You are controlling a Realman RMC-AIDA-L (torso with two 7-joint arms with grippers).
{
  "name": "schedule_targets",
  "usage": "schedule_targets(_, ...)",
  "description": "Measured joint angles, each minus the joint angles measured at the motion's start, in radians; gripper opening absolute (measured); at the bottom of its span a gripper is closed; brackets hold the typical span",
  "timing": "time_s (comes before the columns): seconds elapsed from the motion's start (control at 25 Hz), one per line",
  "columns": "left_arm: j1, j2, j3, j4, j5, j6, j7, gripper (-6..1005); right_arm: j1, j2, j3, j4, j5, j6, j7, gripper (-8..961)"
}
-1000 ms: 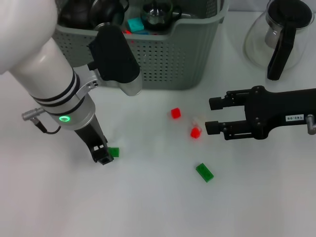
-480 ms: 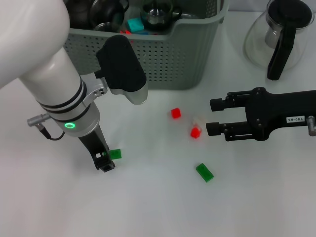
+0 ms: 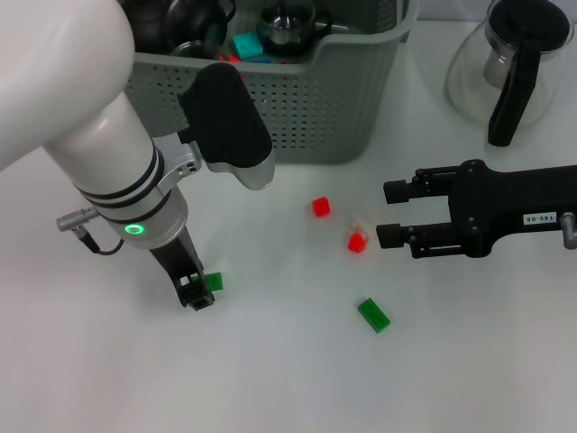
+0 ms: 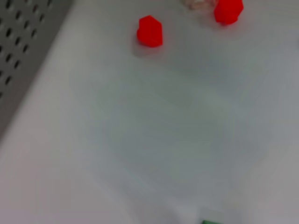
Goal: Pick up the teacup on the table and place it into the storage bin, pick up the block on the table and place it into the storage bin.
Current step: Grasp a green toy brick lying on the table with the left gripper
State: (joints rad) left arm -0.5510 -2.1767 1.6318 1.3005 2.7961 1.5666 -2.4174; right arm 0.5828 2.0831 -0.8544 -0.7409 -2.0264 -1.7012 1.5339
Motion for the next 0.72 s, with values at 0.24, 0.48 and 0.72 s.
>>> schedule_targets(0.24, 0.002, 0.0, -0.003, -0.001, 0.004, -0.015, -0.01, 395, -0.001, 0.0, 0.0, 0.0, 0.0, 0.0, 0.001, 714)
schedule_targets(0.48, 0.0, 0.001, -0.005, -0.002, 0.007, -0.018, -0.018, 272, -0.002, 0.0, 0.0, 0.0, 0.0, -0.001, 0.001, 714)
schedule_targets(0.72, -0.001, 0.005, -0.024, 0.001, 0.008, -0.011, -0.026, 191, -0.001, -0.001, 0.0, 0.0, 0.0, 0.0, 0.002, 713)
